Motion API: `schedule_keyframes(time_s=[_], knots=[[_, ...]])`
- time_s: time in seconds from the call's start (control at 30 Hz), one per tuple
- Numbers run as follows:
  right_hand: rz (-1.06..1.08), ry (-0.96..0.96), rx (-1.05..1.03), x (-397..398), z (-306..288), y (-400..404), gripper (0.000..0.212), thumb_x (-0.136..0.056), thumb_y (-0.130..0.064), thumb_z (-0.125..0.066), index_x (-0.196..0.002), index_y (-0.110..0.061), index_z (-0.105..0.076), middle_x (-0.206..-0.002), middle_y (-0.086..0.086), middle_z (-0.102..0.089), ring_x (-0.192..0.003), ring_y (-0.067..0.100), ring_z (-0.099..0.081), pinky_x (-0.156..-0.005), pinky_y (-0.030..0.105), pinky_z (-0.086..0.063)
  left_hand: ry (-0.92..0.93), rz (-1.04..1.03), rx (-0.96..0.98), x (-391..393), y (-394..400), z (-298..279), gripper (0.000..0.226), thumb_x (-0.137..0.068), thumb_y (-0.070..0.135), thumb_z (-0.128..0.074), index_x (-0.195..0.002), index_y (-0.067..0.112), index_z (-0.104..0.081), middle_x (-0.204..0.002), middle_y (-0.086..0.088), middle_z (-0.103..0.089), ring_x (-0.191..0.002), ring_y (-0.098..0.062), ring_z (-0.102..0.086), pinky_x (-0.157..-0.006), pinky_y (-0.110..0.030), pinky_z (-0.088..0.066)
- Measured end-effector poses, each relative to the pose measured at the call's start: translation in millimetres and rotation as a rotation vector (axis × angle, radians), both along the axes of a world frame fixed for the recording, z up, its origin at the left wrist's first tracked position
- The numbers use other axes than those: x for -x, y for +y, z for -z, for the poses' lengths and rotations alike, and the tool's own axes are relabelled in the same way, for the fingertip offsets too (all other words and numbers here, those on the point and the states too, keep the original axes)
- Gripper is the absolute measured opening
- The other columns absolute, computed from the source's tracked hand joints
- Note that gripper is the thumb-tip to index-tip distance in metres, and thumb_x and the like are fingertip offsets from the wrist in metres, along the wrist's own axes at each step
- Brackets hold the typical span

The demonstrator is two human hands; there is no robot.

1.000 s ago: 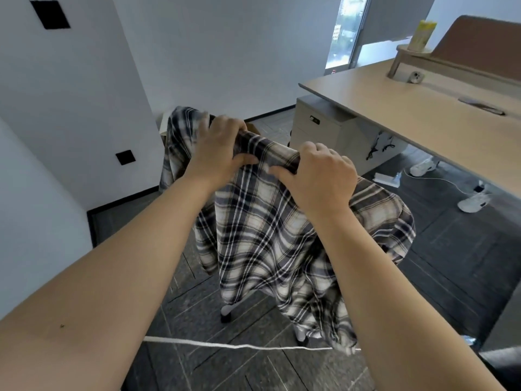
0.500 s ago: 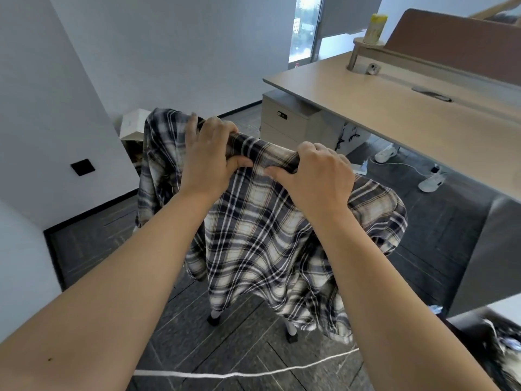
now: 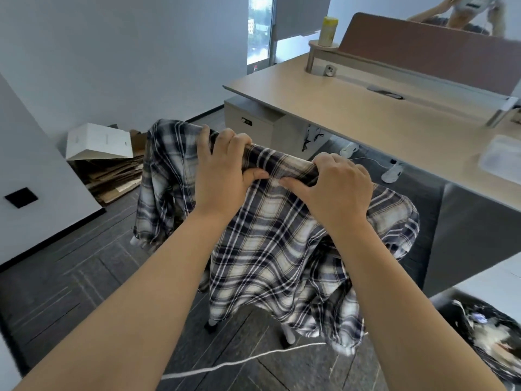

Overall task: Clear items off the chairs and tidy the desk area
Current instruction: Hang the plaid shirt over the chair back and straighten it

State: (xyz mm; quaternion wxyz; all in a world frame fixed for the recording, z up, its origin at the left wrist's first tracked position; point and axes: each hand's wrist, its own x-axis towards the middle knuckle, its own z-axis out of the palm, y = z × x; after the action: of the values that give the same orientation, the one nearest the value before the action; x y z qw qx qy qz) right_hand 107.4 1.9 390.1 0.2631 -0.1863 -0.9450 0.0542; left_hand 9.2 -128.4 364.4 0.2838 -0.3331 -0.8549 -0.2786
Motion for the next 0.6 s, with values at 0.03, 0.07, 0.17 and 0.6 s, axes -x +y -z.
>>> schedule_keyframes(time_s=[0.03, 0.07, 0.17, 0.6], knots=[[0.009, 0.008, -0.005, 0.7, 0.0, 6.1, 0.062, -0.072, -0.067, -0.052, -0.092, -0.009, -0.057, -0.097, 0.007, -0.066, -0.093, 0.026, -0.06, -0.086, 0.034, -0.04, 0.017, 0.002, 0.009, 2.4, 6.9, 1.2, 0.051, -0.07, 0.048, -0.044, -0.102, 0.009, -0.047, -0.101, -0.02, -0.063, -0.11, -0.031, -0.034, -0.102, -0.054, -0.029], [0.021, 0.018, -0.014, 1.8, 0.2, 13.0, 0.062, -0.072, -0.067, -0.053, -0.091, -0.009, -0.058, -0.096, 0.007, -0.067, -0.092, 0.026, -0.06, -0.086, 0.035, -0.04, 0.027, 0.004, 0.017, 4.8, 14.4, 1.4, 0.05, -0.07, 0.049, -0.043, -0.102, 0.01, -0.045, -0.102, -0.019, -0.063, -0.111, -0.033, -0.037, -0.102, -0.055, -0.031], [0.077, 0.053, -0.044, 6.7, 1.8, 31.7, 0.061, -0.07, -0.066, -0.057, -0.088, -0.007, -0.06, -0.091, 0.009, -0.069, -0.089, 0.028, -0.062, -0.083, 0.036, -0.043, 0.057, 0.016, 0.02, 13.4, 36.0, 3.2, 0.049, -0.07, 0.05, -0.043, -0.102, 0.013, -0.042, -0.101, -0.018, -0.064, -0.111, -0.029, -0.033, -0.099, -0.058, -0.037], [0.237, 0.204, -0.225, 40.9, 17.9, 121.6, 0.056, -0.053, -0.068, -0.058, -0.055, -0.012, -0.059, -0.047, -0.002, -0.061, -0.043, 0.019, -0.057, -0.057, 0.024, -0.048, -0.019, 0.156, -0.081, 61.2, 131.9, 16.9, 0.049, -0.073, 0.051, -0.05, -0.108, 0.018, -0.039, -0.113, -0.018, -0.059, -0.119, -0.03, -0.022, -0.105, -0.053, -0.03]])
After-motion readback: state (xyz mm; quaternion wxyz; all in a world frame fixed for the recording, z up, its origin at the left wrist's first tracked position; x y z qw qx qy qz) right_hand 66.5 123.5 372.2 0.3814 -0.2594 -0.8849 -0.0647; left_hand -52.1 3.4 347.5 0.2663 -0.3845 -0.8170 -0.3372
